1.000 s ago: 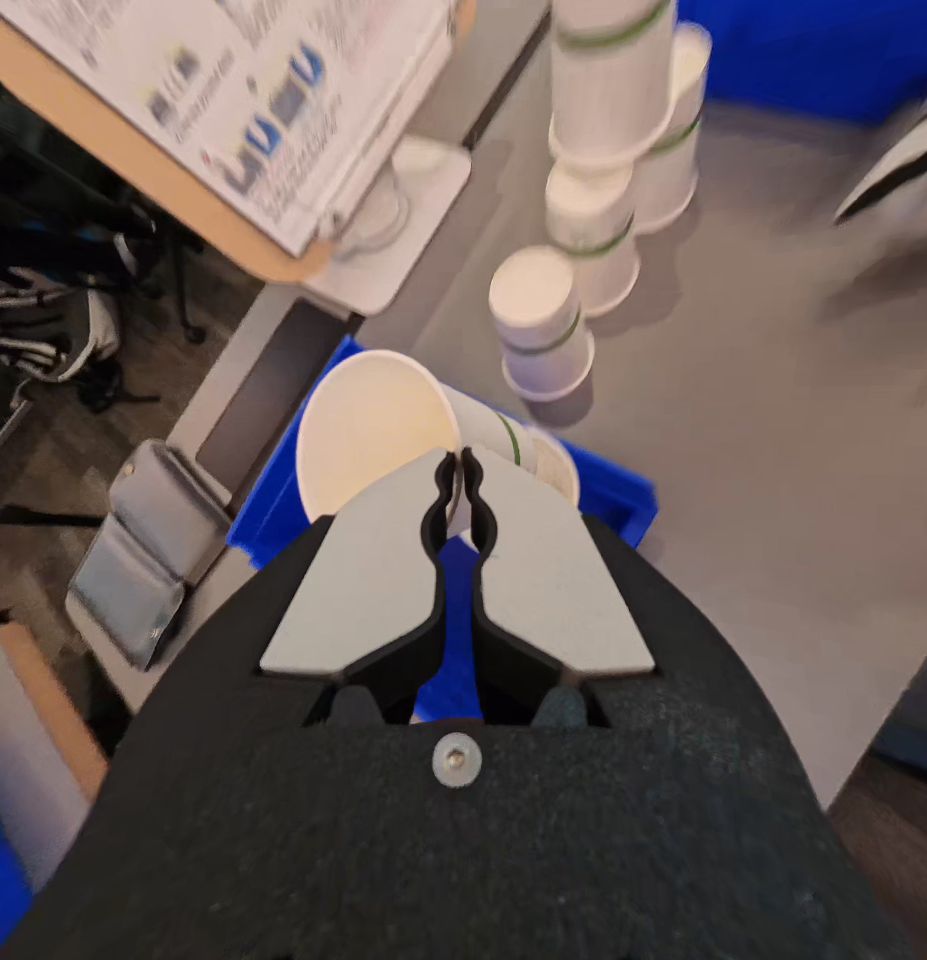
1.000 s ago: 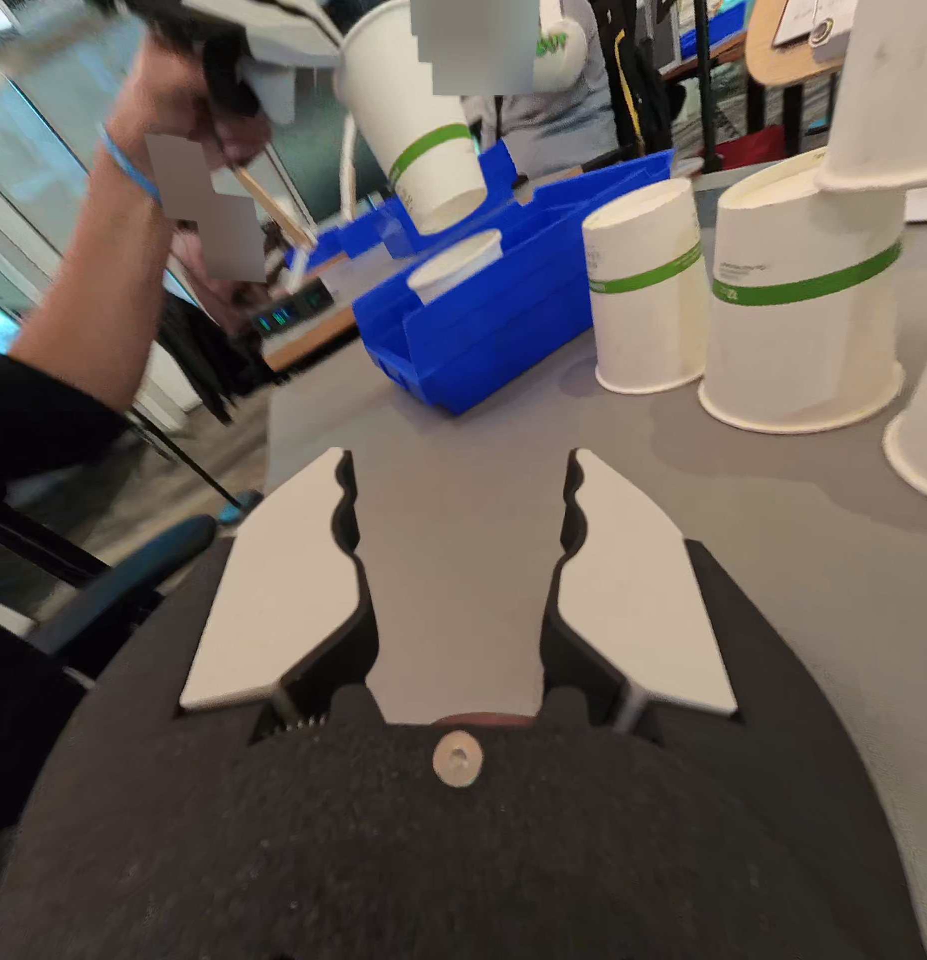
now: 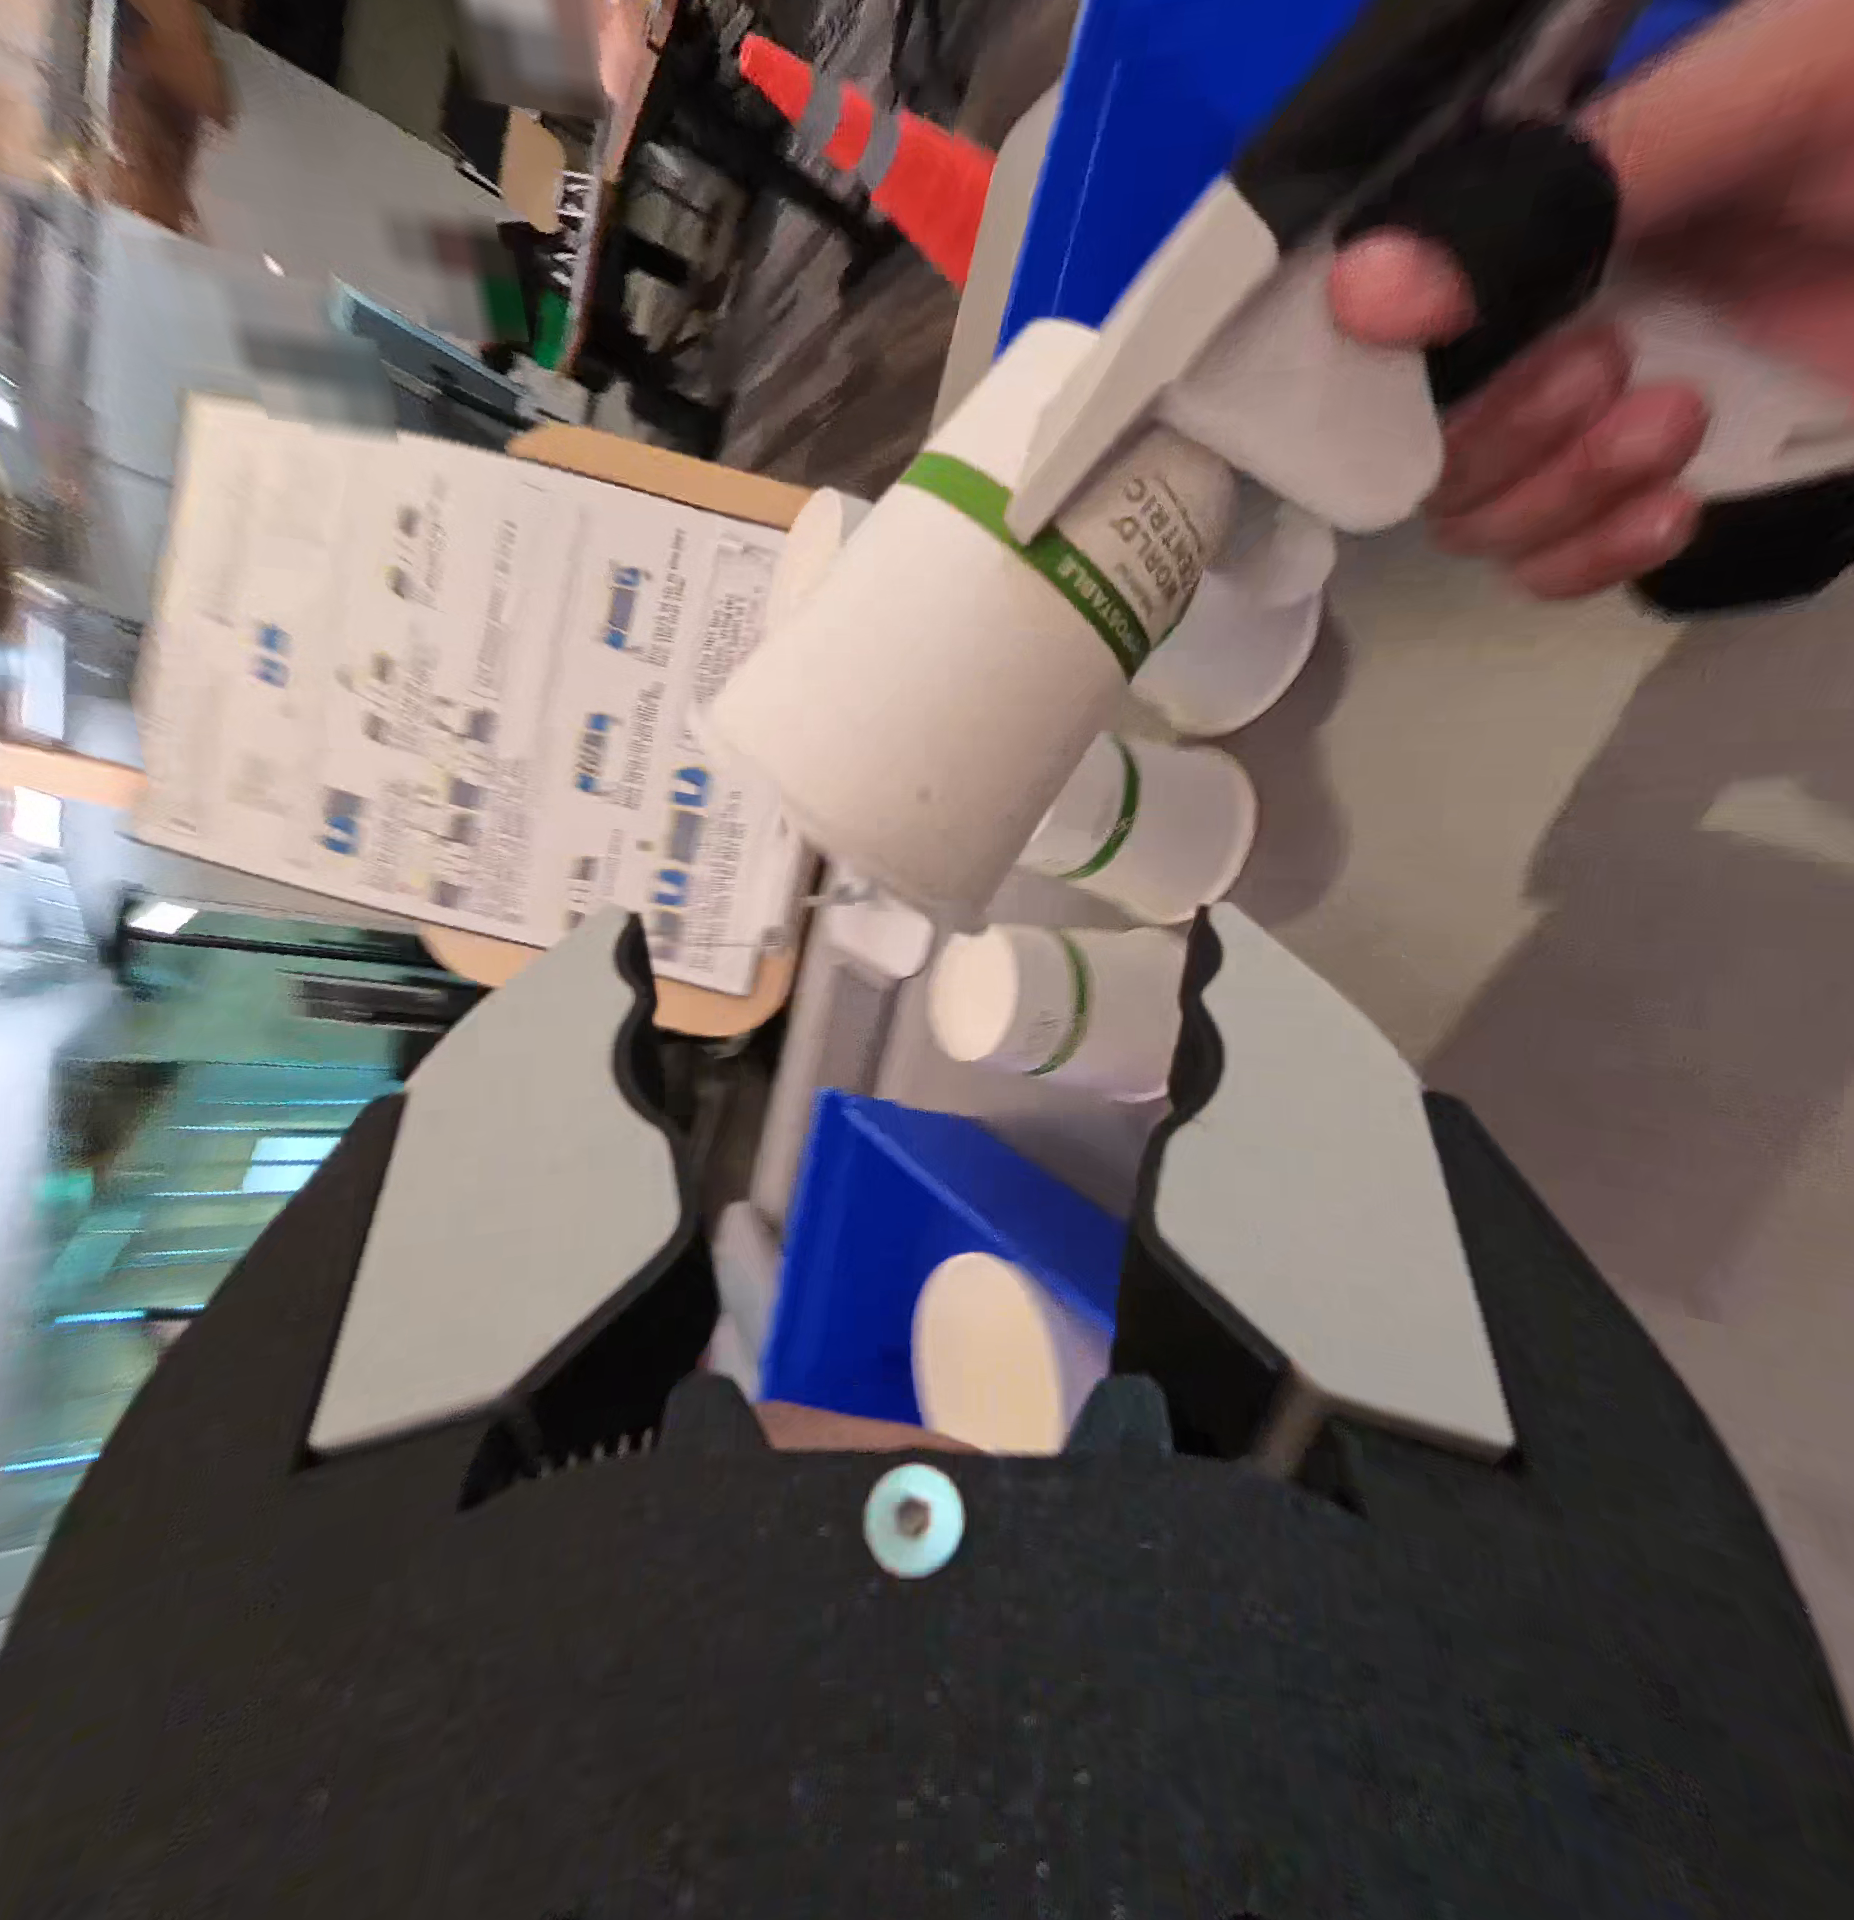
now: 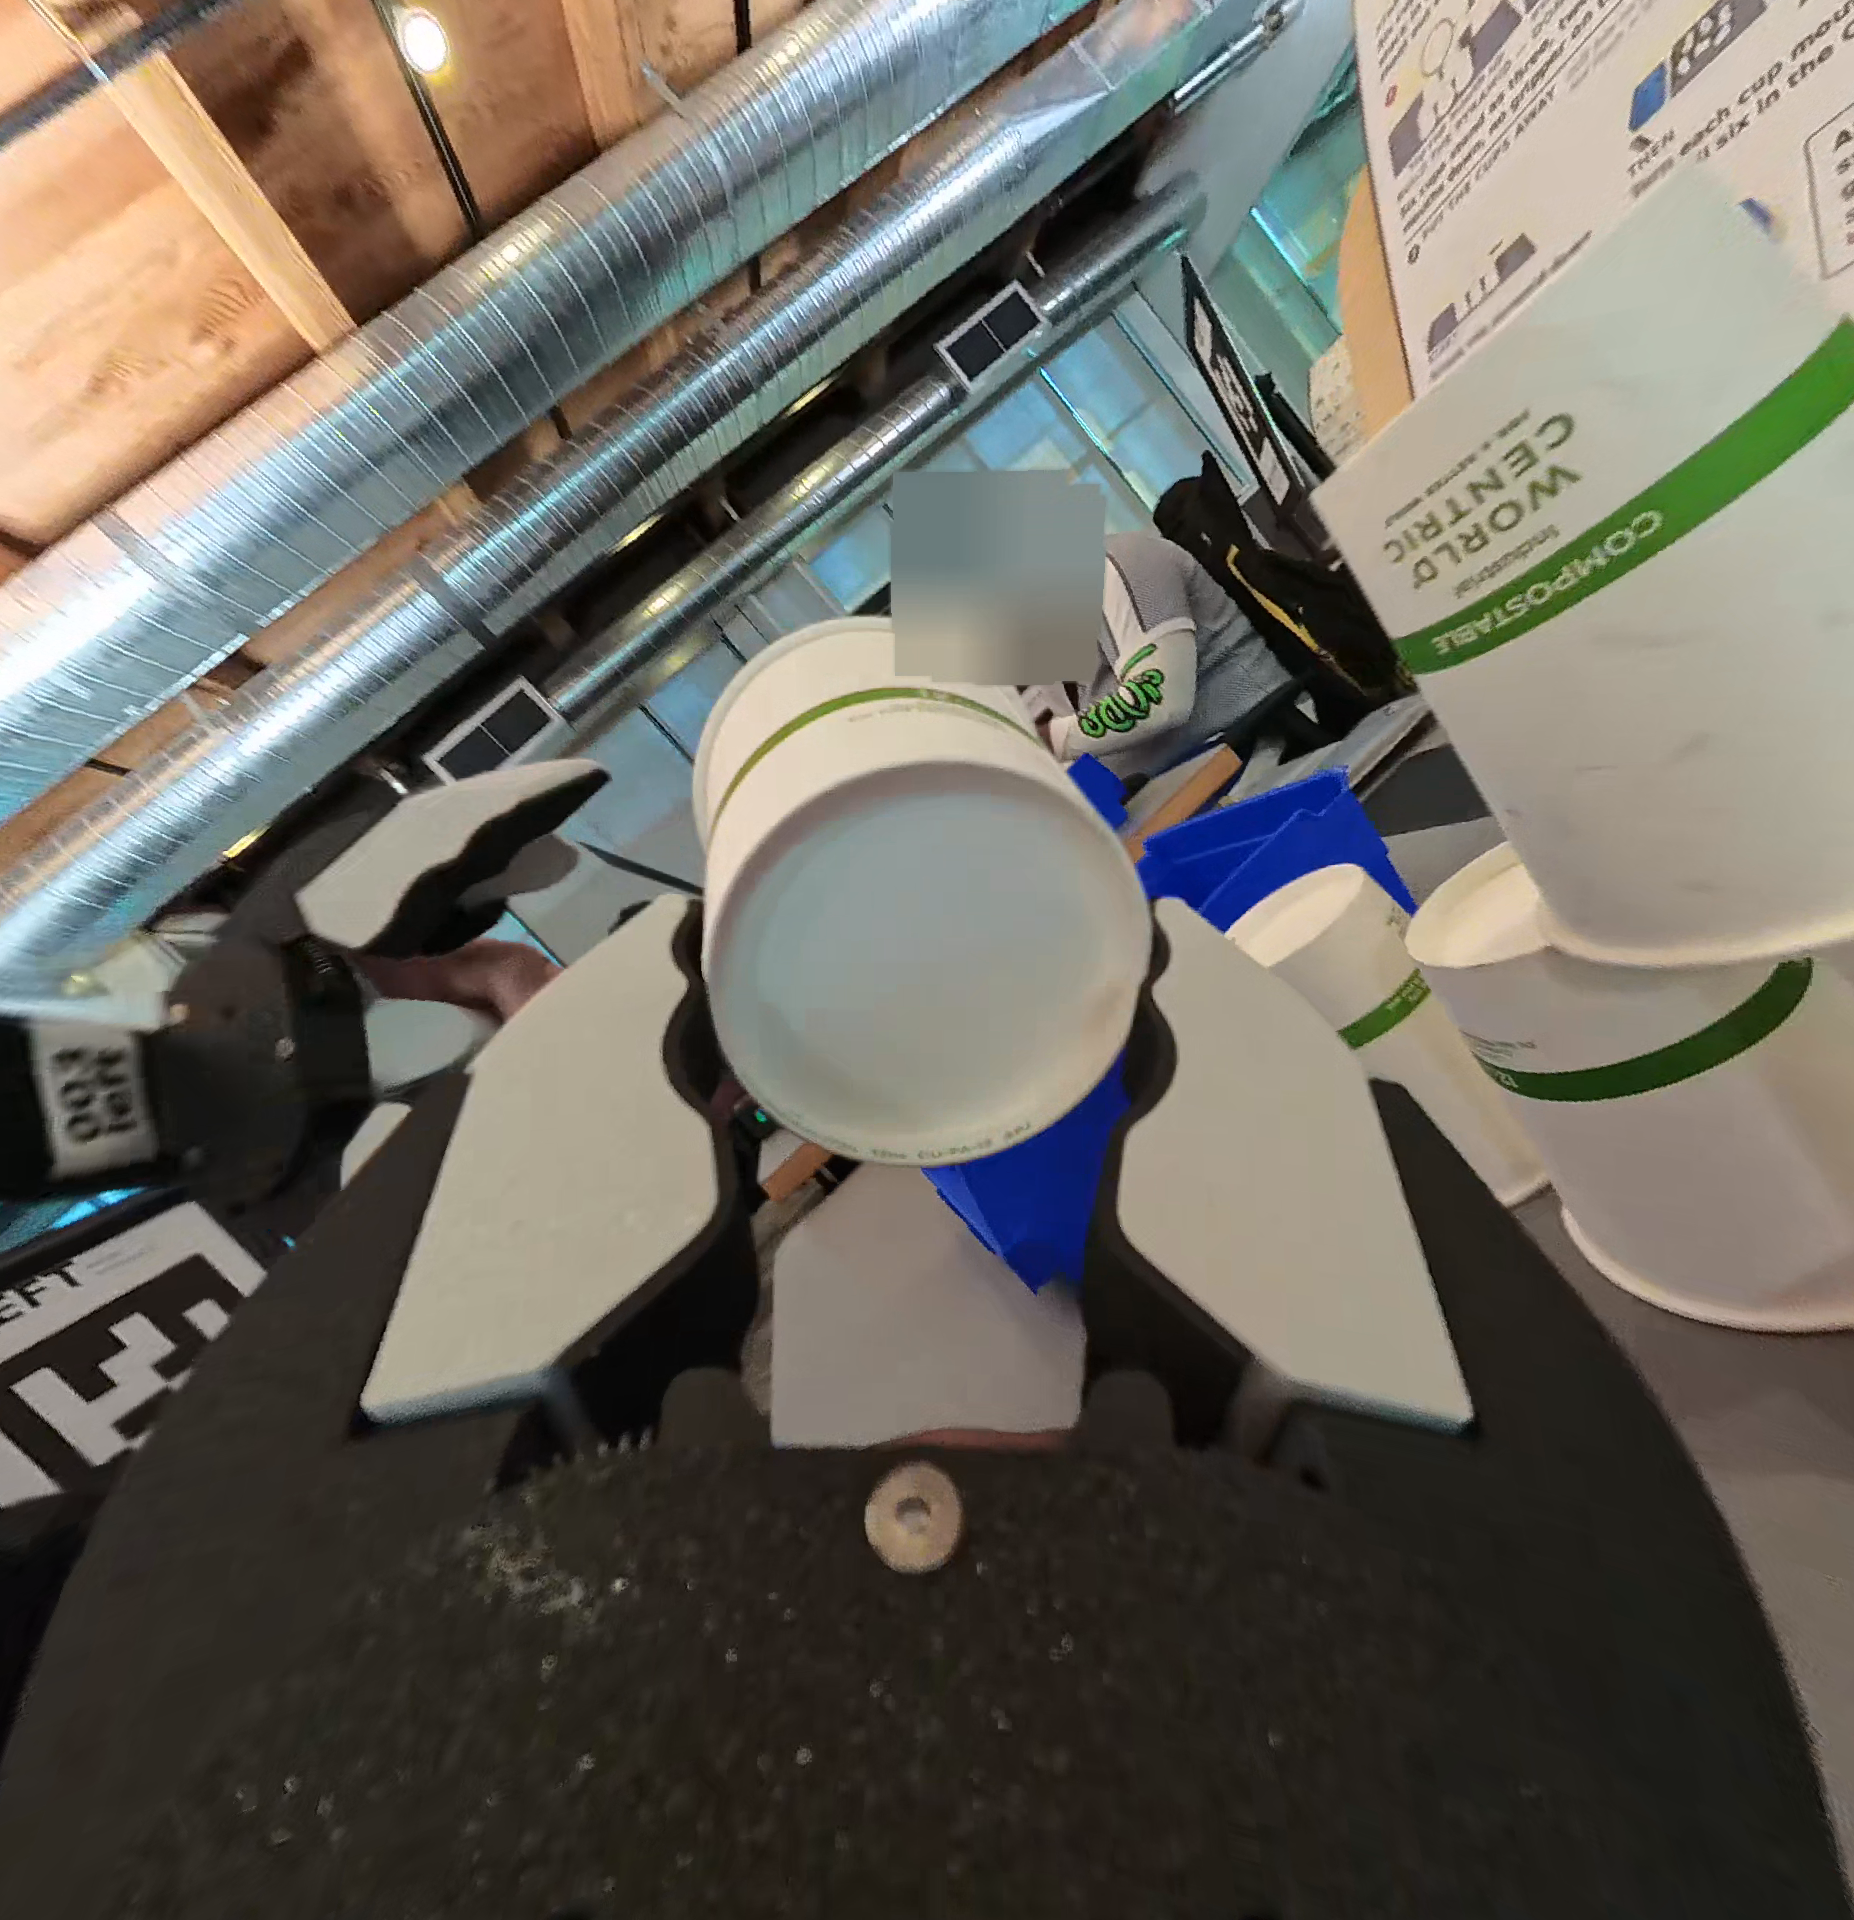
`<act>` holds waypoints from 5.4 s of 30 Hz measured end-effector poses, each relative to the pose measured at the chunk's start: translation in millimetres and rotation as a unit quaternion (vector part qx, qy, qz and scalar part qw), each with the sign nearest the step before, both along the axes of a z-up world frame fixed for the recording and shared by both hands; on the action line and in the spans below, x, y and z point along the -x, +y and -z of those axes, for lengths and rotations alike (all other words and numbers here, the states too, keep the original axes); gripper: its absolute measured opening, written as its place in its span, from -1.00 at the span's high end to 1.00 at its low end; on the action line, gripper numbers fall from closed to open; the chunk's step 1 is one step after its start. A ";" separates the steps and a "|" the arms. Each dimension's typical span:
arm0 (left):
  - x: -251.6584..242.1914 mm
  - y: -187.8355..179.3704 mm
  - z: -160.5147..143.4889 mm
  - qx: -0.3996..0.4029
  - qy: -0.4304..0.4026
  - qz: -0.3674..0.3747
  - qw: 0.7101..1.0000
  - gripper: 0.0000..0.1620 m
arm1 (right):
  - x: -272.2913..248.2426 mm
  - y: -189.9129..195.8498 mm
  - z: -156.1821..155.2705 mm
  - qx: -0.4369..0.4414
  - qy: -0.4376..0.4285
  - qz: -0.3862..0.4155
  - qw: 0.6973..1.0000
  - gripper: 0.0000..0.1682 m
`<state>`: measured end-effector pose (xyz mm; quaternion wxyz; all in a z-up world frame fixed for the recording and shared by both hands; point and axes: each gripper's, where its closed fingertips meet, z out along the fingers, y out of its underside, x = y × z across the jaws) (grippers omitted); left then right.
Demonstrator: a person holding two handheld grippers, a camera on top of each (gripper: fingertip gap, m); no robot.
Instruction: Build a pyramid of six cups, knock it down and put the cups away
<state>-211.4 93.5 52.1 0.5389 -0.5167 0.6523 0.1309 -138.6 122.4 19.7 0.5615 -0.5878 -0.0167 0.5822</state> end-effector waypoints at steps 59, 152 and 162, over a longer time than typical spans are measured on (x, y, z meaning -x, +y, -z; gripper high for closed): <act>-35.4 175.6 76.2 0.263 -0.439 -0.172 0.842 -0.18 | 20.5 -80.1 86.4 -0.022 -0.215 -0.056 0.975 0.22; -53.3 -70.2 165.8 0.495 -0.345 0.005 0.798 0.06 | -10.2 149.6 -69.8 0.070 -0.822 -0.263 0.500 -0.01; -46.5 -61.7 160.3 0.480 -0.358 0.002 0.801 0.03 | -10.4 140.2 -114.8 0.026 -0.812 -0.225 0.538 -0.16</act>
